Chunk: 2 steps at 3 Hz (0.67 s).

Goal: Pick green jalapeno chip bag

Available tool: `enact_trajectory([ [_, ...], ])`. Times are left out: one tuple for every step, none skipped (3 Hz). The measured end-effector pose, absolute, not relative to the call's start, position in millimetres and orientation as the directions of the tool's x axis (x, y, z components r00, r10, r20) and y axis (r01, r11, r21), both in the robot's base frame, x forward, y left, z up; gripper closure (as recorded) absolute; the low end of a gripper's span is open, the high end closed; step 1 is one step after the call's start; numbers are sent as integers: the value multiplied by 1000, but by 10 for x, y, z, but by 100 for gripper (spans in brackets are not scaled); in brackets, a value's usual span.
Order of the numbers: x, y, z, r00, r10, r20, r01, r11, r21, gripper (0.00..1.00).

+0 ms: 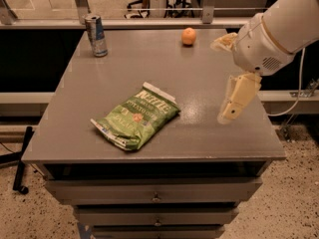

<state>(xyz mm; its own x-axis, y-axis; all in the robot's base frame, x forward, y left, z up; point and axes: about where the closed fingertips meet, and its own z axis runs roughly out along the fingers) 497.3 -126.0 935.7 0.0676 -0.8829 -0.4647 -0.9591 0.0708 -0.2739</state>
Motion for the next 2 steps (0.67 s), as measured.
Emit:
enact_trajectory([
  [4973,-1260,9357,68,-883,-465,-959,71,-274,0],
  [5036,-1136,9248,84,-862,-500,-960,64,-272,0],
])
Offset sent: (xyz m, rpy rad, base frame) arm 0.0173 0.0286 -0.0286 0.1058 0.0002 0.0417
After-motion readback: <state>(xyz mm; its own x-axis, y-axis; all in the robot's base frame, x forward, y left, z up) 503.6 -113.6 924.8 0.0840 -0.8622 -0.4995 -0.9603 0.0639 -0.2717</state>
